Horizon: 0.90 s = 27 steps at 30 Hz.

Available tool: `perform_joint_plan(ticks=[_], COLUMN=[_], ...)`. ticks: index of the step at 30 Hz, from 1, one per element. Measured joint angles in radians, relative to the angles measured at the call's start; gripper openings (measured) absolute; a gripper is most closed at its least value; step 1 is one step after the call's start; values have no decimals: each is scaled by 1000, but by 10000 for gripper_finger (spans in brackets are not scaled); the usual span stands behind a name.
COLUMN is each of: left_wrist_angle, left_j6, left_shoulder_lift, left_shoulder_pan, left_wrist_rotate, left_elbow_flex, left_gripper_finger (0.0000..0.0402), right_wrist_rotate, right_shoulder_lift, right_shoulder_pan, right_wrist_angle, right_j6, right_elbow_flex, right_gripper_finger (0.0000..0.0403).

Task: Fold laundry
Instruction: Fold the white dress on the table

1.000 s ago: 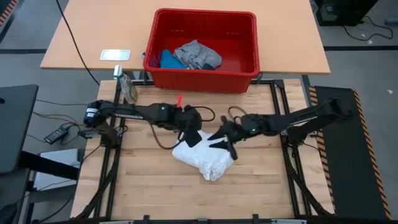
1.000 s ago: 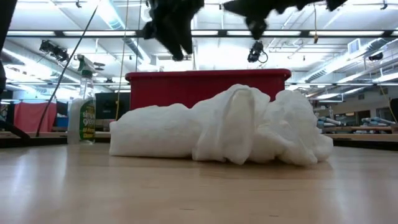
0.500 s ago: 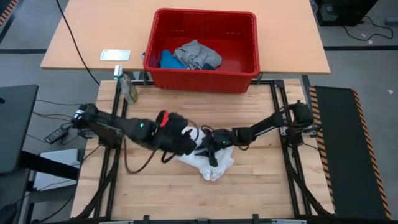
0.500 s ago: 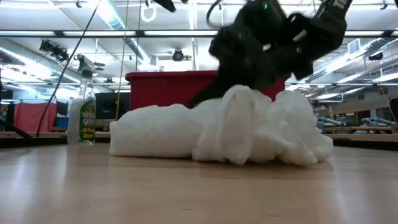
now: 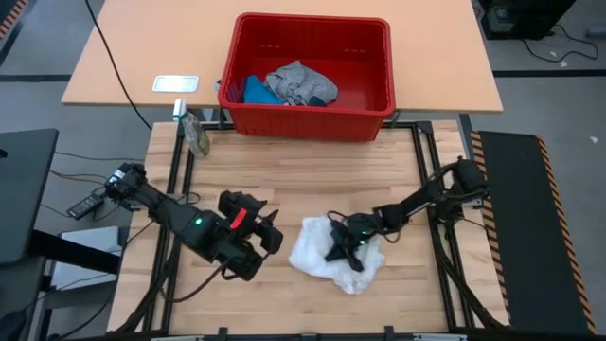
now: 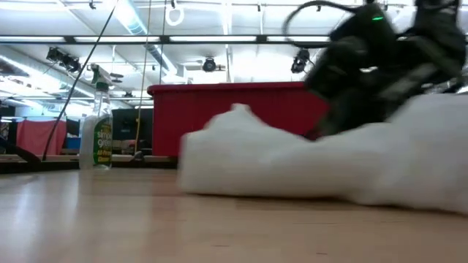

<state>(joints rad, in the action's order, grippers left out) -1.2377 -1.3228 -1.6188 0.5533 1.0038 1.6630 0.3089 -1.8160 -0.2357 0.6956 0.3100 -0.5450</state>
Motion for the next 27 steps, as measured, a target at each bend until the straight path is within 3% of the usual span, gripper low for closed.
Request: perform_joint_plan(ticks=[3,7,12,18,27], left_wrist_angle=[59,181,439,599,576], left_j6=[0,116,479,546,665], left_shoulder_lift=[0,-1,-71,-97,1], left_shoulder_pan=[22,20,-50,-186,-322], left_wrist_rotate=[39,47,28,-197,-328], left_elbow_flex=[0,0,0,-1,1], left_gripper_finger=[185,185,185,185,185], right_wrist_rotate=[-40,-141,-249,-239,-247], right_shoulder_lift=[96,226,328,424,579], right_shoulder_pan=[-54,-139,-181,-184,-158], right_wrist_angle=[2,-14,-49,-93,-77], right_j6=[51,92,95,160,215], right_elbow_flex=[113,249,348,374,363], right_gripper_finger=[12,16,17,26,36])
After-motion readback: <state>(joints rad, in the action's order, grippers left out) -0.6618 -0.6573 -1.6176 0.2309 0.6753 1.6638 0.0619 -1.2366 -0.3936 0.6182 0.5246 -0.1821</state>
